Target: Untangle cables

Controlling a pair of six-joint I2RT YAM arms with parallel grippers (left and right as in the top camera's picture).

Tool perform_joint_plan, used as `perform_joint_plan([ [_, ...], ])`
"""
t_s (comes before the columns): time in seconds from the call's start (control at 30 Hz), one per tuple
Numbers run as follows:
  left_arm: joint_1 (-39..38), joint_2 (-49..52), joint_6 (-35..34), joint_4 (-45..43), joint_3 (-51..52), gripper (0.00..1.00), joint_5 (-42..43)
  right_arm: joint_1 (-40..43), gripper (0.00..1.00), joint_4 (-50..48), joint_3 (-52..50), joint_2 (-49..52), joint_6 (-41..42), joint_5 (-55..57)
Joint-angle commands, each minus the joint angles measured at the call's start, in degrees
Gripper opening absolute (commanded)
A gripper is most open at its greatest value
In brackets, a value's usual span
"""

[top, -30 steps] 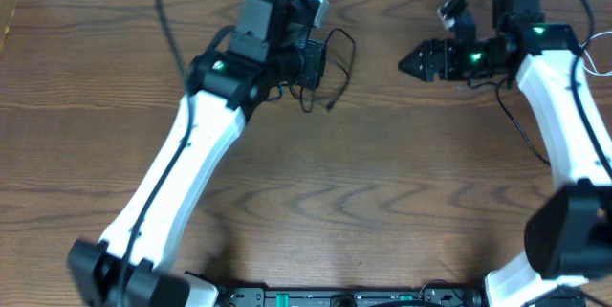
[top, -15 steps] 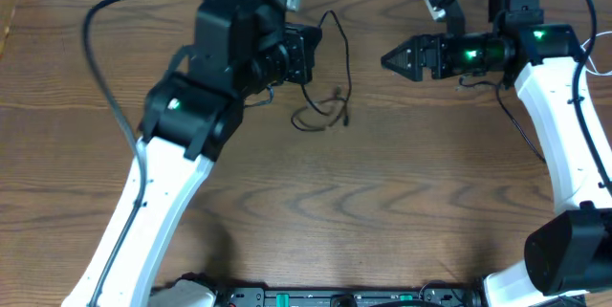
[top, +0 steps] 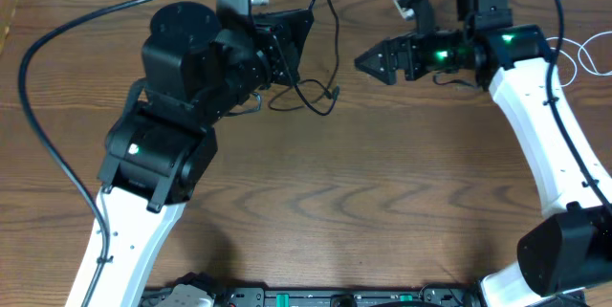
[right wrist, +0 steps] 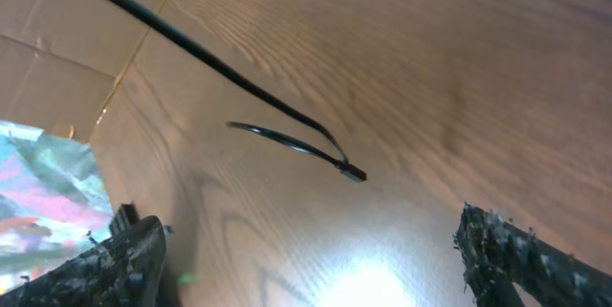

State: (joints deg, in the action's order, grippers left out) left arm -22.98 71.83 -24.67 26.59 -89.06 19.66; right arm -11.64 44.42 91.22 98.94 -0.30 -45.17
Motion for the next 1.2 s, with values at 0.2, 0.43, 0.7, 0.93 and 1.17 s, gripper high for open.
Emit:
perform_joint_plan([
  [0.2,0.2,-3.3,-3.8,-0.1,-0.4,0.07,1.4,-6.3,0.9,-11.0,-0.3,1.5,-0.6,0.6],
  [0.43,0.2,-3.5,-4.0,0.2,-0.4,0.07,3.7,-9.4,0.45,-17.5,-0.3,1.5,0.3,0.7],
  [0.7,1.3,-3.0,-3.5,3.9,-0.4,0.08,1.6,-6.5,0.01,-15.8,-0.2,1.2,8.4,4.2],
  [0.93,1.5,-0.7,-3.4,12.8,-0.4,0.24,-7.1,-1.6,0.01,-9.4,3.5,-3.5,13.6,15.3],
  [1.17,1.5,2.9,1.1,14.6,-0.4,0.43,-7.3,6.3,0.01,8.7,20.5,-5.7,11.8,23.9],
])
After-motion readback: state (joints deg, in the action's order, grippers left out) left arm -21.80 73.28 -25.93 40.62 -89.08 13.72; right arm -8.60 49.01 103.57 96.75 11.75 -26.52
